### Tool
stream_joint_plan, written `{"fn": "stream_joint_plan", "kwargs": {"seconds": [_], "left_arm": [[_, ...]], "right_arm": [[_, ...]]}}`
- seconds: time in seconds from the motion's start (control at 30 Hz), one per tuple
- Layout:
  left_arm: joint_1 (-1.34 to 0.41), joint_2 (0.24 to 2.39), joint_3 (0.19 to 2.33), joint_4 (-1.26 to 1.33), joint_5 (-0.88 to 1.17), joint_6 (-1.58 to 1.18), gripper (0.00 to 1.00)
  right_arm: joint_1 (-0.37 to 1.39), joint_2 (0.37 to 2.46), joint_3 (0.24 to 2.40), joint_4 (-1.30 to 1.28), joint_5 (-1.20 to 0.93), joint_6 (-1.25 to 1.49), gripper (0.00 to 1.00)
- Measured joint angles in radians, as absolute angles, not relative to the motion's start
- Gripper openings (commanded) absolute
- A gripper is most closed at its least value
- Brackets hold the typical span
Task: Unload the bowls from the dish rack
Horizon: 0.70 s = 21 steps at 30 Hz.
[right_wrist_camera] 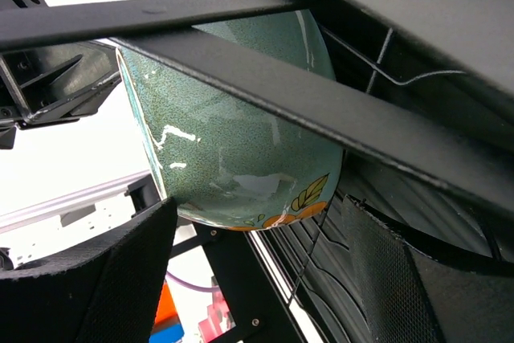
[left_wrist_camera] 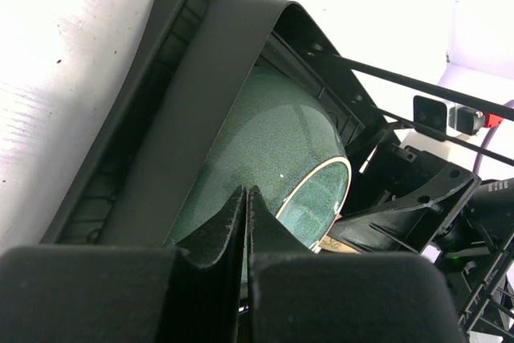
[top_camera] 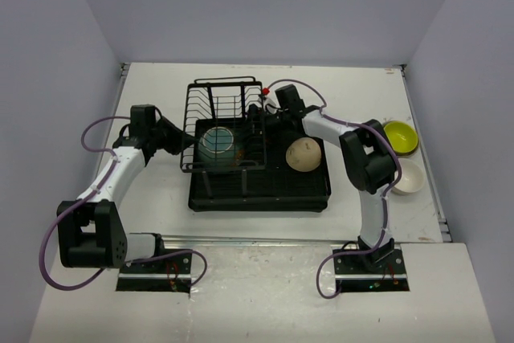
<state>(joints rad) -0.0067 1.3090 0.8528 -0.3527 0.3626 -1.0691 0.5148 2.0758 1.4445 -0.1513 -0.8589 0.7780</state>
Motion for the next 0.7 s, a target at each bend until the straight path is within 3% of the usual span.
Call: {"fn": "stream_joint_plan", "kwargs": {"seconds": [0.23, 0.7], "left_arm": [[-0.007, 1.309, 0.853, -0.353, 0.363, -1.069, 0.06], [-0.007, 1.322, 0.853, -0.352, 0.368, -1.07, 0.11]], "right_arm": [[0.529, 2.088, 1.443, -0.104, -0.876, 0.786, 0.94], [0.53, 2.09, 1.414, -0.01, -0.89, 0.832, 0.95]]}}
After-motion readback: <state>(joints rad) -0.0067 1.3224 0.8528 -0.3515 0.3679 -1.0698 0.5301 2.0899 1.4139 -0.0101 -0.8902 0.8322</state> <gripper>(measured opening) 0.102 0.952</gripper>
